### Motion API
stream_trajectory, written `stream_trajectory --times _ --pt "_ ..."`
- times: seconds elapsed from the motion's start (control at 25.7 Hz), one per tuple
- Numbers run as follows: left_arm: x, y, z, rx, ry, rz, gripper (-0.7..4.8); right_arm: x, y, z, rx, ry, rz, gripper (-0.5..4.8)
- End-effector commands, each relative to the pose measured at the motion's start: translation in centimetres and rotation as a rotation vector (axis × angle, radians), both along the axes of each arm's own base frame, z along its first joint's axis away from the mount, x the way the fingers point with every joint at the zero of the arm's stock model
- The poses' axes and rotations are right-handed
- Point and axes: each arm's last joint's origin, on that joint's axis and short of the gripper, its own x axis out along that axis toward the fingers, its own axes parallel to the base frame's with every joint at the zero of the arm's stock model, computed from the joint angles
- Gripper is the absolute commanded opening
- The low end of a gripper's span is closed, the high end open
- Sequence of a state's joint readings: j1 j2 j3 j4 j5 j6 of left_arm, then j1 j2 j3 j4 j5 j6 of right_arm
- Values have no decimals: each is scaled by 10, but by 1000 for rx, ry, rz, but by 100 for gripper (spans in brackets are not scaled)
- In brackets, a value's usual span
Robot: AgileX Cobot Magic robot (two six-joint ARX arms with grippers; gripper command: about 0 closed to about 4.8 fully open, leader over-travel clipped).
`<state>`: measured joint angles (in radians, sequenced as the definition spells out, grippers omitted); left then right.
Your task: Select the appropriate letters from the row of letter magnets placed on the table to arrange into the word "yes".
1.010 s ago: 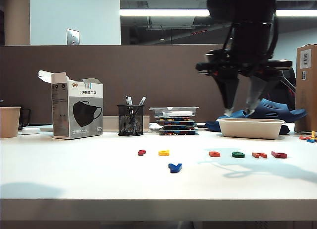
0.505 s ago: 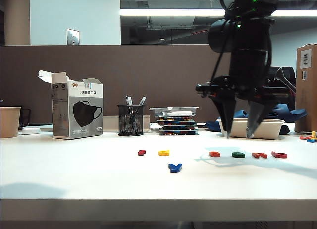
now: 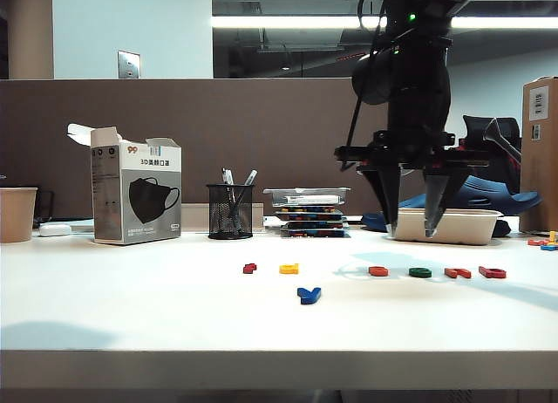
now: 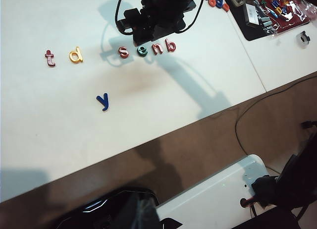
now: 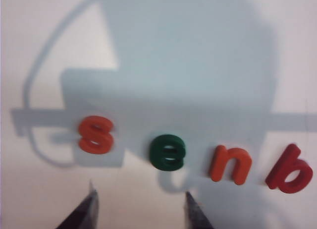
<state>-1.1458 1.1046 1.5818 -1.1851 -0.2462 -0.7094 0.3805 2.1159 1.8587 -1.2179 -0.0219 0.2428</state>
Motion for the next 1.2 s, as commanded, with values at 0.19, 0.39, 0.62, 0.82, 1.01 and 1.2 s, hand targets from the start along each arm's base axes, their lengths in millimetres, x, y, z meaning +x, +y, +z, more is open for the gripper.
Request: stream_trajectory --times 0.19,0.39,0.62,0.82,1.01,1.2 --pt "0 0 2 -18 -7 1 -6 0 0 6 7 -16 -20 216" --pt "0 0 2 -18 -7 1 -6 2 1 3 10 -31 -20 216" --pt "0 0 2 -19 -4 -3 -6 5 1 -10 -26 1 -19 211" --pt "0 0 2 -19 -4 -3 -6 4 -6 -10 -55 19 -27 199" --pt "0 0 3 -20 -5 -2 -6 2 -9 -10 -66 56 -34 198" --pt "0 0 2 -20 -5 -1 -6 3 -9 -10 -62 46 -34 198"
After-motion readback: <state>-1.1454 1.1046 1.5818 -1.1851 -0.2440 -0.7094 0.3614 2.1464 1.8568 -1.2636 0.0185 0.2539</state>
